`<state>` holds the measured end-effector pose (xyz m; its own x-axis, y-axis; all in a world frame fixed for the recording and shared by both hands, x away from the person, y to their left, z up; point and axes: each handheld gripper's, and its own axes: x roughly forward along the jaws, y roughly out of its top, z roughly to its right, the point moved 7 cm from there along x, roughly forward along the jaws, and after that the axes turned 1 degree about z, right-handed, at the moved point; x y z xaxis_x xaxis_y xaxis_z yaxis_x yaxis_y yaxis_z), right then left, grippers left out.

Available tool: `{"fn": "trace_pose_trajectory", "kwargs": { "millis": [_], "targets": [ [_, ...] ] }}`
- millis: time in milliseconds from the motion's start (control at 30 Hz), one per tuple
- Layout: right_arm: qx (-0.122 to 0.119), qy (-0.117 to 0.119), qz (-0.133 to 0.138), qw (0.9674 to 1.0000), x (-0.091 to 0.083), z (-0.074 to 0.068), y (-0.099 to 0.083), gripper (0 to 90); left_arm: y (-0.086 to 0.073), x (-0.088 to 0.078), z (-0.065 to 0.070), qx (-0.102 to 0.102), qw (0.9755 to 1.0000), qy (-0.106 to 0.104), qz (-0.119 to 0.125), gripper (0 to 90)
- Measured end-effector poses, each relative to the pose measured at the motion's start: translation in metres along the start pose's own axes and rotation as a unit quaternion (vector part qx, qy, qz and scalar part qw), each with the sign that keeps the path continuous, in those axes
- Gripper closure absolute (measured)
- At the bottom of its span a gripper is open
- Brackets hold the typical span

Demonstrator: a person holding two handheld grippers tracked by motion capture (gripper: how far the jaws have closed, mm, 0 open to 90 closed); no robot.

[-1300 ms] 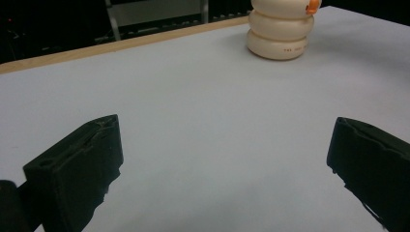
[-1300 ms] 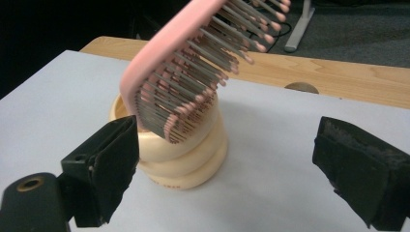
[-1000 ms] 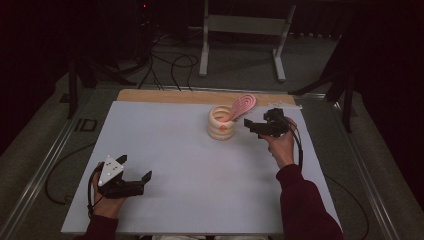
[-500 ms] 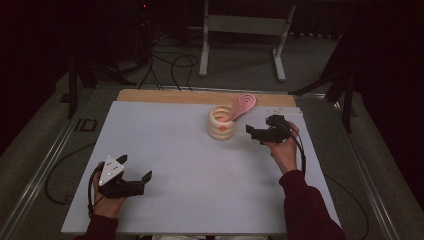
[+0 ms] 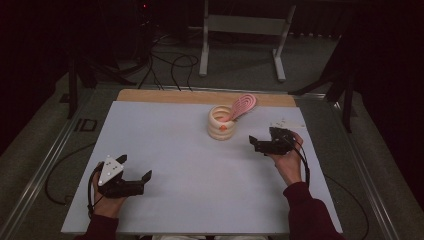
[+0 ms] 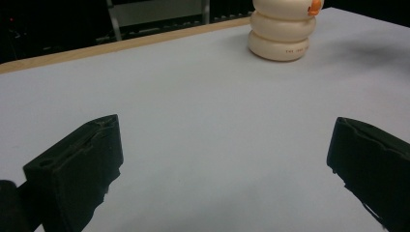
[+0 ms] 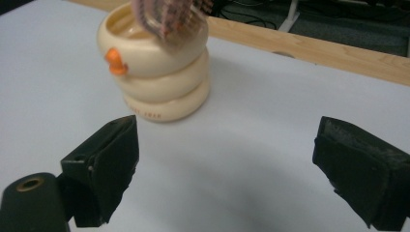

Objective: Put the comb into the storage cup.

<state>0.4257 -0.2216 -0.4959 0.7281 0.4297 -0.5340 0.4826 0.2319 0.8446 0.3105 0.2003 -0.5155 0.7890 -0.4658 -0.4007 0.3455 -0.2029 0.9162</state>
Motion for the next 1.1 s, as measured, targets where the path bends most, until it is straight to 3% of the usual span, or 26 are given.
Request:
{"fn": "trace_pose_trajectory", "kwargs": {
  "millis": [400, 833, 1100],
  "targets": [
    [-0.038, -0.009, 0.014, 0.9991, -0.023, -0.018, -0.026, 9.4, 0.000, -0.001, -0.002, -0.002, 1.0000, 0.003, 0.002, 0.0],
    [-0.023, -0.011, 0.031, 0.9992, -0.048, -0.021, -0.058, 9.3, 0.001, -0.002, -0.003, 0.000, 1.0000, 0.006, 0.005, 0.0],
    [-0.021, -0.003, 0.052, 0.9984, -0.063, -0.024, -0.061, 9.3, 0.001, -0.003, -0.002, 0.000, 0.9999, 0.004, 0.010, 0.0]
  ]
}}
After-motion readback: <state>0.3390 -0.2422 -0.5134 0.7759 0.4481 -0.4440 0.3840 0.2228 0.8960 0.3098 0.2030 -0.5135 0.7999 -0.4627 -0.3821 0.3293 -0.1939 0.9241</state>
